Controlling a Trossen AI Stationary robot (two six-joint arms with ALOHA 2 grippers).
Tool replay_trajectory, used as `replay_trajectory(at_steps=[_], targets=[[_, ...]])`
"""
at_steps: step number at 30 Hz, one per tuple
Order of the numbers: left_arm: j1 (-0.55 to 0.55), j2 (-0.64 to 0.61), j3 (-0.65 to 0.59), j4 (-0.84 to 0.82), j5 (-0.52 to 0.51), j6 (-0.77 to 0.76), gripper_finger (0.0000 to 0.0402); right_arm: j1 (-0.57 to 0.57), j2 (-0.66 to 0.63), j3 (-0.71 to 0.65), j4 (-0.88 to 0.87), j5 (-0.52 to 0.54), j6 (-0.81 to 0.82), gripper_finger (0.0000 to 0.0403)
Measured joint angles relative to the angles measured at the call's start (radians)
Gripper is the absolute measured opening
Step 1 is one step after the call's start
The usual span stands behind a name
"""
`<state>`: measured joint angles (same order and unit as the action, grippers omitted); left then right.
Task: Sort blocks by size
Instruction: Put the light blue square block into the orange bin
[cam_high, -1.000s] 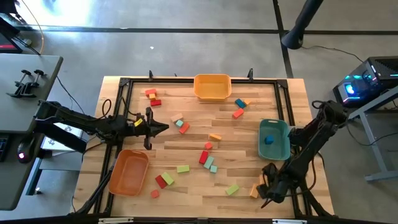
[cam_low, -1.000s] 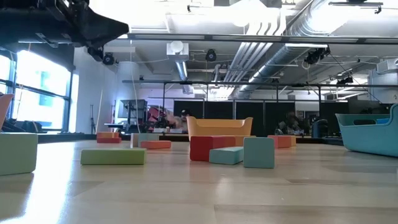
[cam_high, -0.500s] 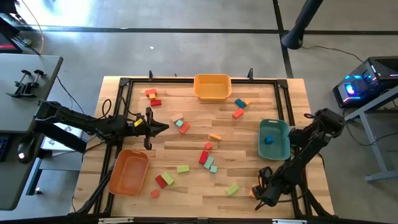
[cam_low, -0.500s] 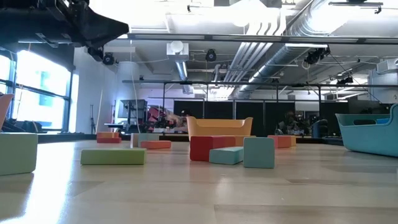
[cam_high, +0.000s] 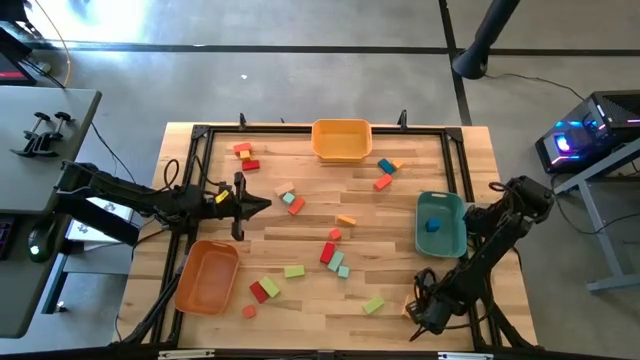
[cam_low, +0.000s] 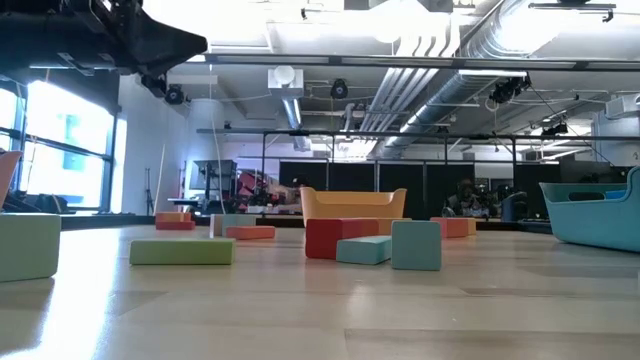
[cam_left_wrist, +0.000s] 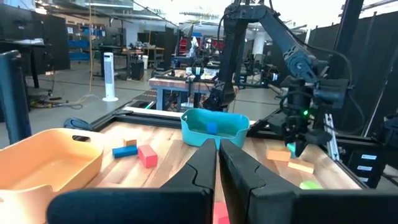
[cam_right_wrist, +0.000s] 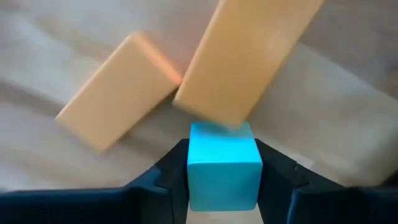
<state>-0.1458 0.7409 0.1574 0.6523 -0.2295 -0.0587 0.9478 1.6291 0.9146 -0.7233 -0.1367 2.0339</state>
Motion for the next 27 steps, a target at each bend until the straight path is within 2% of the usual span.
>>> replay_trajectory(at_steps=[3,5,6,9,12,14,18,21,22,24,27], targets=[[-0.008,0.012,0.0,-0.004,0.144,0.025,0.0008,0.001,-0.035,0.048,-0.003,0.002,-0.073,0.0128],[-0.019,0.027,0.0,0.013,0.218,0.068,0.0008,0.006,-0.057,0.09,0.03,0.077,-0.204,0.0128],[-0.03,0.041,0.0,0.042,0.221,0.112,0.0008,0.014,-0.066,0.109,0.056,0.135,-0.285,0.0128],[-0.086,0.121,0.009,0.165,0.177,0.296,0.0007,0.012,-0.093,0.136,0.084,0.398,-0.5,0.0128],[-0.138,0.239,0.079,0.229,0.142,0.487,0.0007,-0.021,-0.109,0.124,0.143,0.647,-0.674,0.0128],[-0.156,0.334,0.158,0.235,0.123,0.563,0.0007,-0.053,-0.113,0.102,0.208,0.759,-0.805,0.0128],[-0.161,0.534,0.321,0.216,0.102,0.62,0.0007,-0.127,-0.113,0.027,0.404,0.922,-1.037,0.0128],[-0.161,0.672,0.427,0.206,0.061,0.695,0.0009,-0.16,-0.113,-0.043,0.596,1.07,-1.221,0.0128],[-0.161,0.71,0.456,0.205,0.033,0.714,0.0012,-0.167,-0.114,-0.065,0.653,1.082,-1.283,0.0128],[-0.16,0.781,0.516,0.201,-0.02,0.752,0.0025,-0.181,-0.124,-0.102,0.764,1.04,-1.361,0.0128],[-0.159,0.855,0.597,0.171,-0.043,0.79,0.006,-0.202,-0.15,-0.153,0.963,1.032,-1.43,0.0128]])
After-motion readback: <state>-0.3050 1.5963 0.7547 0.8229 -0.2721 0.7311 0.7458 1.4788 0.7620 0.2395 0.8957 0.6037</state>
